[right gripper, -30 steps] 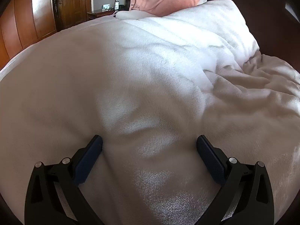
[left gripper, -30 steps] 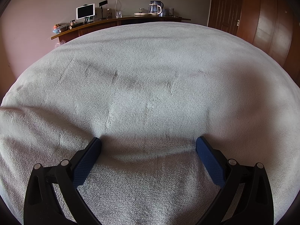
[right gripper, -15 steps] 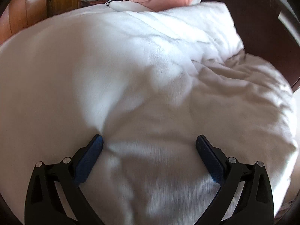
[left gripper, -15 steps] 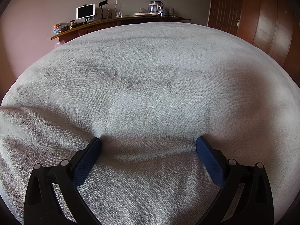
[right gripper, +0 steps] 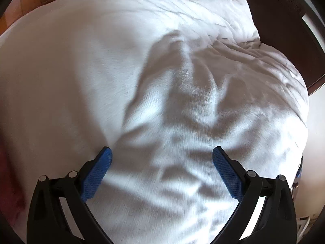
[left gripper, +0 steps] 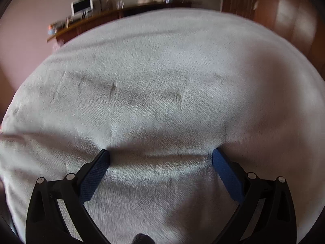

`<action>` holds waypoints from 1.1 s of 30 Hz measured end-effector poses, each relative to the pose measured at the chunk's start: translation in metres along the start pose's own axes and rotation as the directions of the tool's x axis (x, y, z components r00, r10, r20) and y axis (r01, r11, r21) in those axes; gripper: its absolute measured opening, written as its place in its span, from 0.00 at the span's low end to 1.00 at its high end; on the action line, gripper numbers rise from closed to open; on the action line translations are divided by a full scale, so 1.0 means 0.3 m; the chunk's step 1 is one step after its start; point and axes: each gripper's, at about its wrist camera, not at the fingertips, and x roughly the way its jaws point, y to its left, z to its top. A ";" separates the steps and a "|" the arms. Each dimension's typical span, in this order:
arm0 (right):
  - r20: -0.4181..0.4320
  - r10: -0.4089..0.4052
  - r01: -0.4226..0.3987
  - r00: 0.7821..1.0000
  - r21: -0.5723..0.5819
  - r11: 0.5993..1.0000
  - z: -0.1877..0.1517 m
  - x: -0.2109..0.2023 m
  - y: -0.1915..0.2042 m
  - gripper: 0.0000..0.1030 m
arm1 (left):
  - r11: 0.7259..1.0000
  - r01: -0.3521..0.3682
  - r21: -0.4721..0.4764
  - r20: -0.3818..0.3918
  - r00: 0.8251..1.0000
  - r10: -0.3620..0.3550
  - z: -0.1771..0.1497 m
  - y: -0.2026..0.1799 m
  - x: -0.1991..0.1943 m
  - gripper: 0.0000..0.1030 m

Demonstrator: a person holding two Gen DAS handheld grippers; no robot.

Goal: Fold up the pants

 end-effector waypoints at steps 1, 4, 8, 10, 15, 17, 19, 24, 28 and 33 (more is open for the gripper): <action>0.004 0.026 -0.026 1.000 -0.022 0.999 -0.012 -0.041 0.013 0.97 | 1.000 -0.025 0.017 -0.021 0.999 0.025 0.016 -0.017 -0.016 0.95; 0.037 0.095 -0.090 0.995 -0.112 0.990 -0.037 -0.168 0.070 0.97 | 0.993 -0.001 0.122 0.033 0.999 -0.003 0.029 -0.128 -0.175 0.95; 0.107 0.204 -0.176 0.973 -0.232 0.957 -0.050 -0.360 0.141 0.97 | 0.961 0.102 0.258 0.084 0.988 -0.128 0.007 -0.334 -0.509 0.95; 0.145 0.280 -0.236 0.949 -0.265 0.935 -0.042 -0.473 0.160 0.97 | 0.943 0.164 0.291 0.091 0.976 -0.198 -0.002 -0.414 -0.666 0.95; 0.248 0.436 -0.366 0.865 -0.283 0.887 -0.027 -0.729 0.165 0.97 | 0.848 0.297 0.440 0.062 0.932 -0.358 -0.046 -0.628 -1.075 0.95; 0.311 0.484 -0.393 0.818 -0.312 0.865 -0.021 -0.843 0.161 0.97 | 0.800 0.329 0.502 0.066 0.907 -0.415 -0.081 -0.700 -1.230 0.95; 0.377 0.505 -0.391 0.776 -0.341 0.855 -0.031 -0.954 0.156 0.97 | 0.765 0.361 0.533 0.060 0.886 -0.460 -0.101 -0.749 -1.329 0.95; 0.363 0.531 -0.404 0.765 -0.372 0.836 -0.049 -1.039 0.191 0.97 | 0.684 0.402 0.609 0.026 0.852 -0.523 -0.186 -0.872 -1.529 0.95; 0.335 0.577 -0.430 0.745 -0.420 0.799 -0.056 -1.077 0.218 0.97 | 0.656 0.350 0.669 0.049 0.860 -0.509 -0.249 -0.954 -1.596 0.95; 0.311 0.585 -0.422 0.749 -0.457 0.783 -0.080 -1.087 0.238 0.97 | 0.626 0.341 0.702 0.024 0.866 -0.499 -0.314 -1.005 -1.596 0.95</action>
